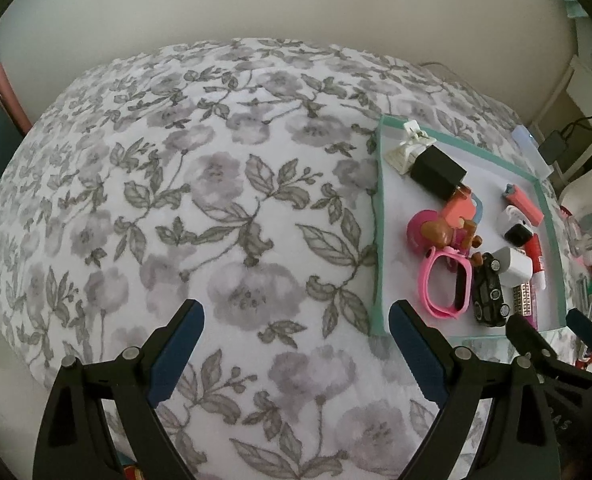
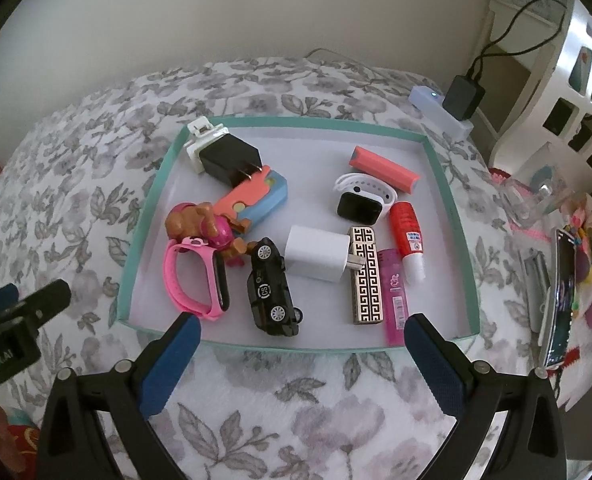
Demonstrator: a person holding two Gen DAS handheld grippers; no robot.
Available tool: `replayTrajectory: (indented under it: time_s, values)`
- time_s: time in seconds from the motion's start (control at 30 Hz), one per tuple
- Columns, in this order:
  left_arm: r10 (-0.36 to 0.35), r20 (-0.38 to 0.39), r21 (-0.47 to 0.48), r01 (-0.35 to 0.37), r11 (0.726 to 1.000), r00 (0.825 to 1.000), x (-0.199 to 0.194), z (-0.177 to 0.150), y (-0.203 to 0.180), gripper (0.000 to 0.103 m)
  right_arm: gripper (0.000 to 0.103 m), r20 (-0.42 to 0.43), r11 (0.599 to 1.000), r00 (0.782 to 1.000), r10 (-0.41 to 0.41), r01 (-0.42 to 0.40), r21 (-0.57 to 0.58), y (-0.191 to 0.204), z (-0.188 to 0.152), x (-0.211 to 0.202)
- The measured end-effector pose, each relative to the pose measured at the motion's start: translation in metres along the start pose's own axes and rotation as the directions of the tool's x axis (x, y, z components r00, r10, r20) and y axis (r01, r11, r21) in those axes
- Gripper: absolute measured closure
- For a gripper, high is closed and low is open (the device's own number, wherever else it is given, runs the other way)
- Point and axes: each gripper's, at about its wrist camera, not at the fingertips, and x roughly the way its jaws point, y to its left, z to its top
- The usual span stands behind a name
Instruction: Organize rigid objects
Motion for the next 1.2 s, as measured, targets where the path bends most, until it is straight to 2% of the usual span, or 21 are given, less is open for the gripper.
replayTrajectory:
  time_s: [1.2]
  values:
    - [0.022, 0.014, 0.010, -0.022, 1.000, 1.000, -0.0045, -0.0002, -0.0003, 0.009, 0.000, 0.005, 1.000, 1.000, 0.000, 0.000, 0.015, -0.0049, 0.0005, -0.0026]
